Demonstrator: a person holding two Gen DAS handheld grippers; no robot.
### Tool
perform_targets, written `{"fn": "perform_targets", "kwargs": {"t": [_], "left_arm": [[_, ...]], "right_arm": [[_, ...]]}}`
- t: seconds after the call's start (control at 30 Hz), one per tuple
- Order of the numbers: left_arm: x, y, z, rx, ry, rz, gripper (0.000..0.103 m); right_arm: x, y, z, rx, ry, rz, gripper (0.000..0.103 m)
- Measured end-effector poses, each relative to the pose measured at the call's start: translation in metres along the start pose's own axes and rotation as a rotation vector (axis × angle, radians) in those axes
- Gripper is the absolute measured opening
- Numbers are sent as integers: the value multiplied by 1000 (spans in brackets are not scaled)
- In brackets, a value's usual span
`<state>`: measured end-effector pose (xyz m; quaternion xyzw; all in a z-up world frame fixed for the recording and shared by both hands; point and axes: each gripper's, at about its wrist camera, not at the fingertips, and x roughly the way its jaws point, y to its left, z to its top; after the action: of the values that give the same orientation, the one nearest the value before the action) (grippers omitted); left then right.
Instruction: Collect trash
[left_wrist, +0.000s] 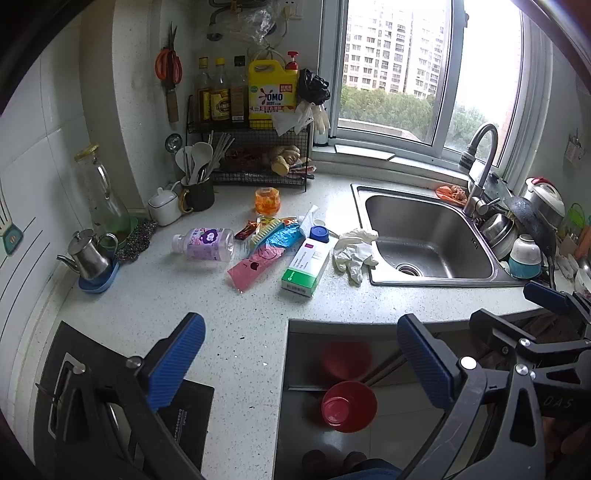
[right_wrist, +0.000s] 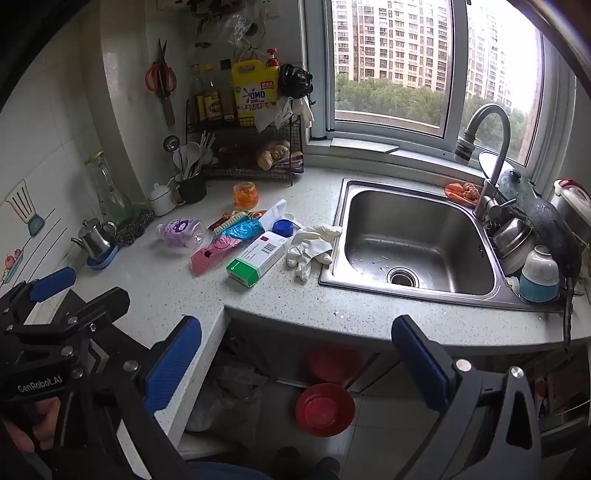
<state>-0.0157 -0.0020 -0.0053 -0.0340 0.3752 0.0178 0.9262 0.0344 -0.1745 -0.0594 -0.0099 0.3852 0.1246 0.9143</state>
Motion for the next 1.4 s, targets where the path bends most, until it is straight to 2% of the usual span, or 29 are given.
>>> {"fn": "perform_targets", "kwargs": {"t": [1.4], "left_arm": [[12,5,-4,12,40,16,103]], "right_arm": [[6,1,-3,-5,40,2,103]]}}
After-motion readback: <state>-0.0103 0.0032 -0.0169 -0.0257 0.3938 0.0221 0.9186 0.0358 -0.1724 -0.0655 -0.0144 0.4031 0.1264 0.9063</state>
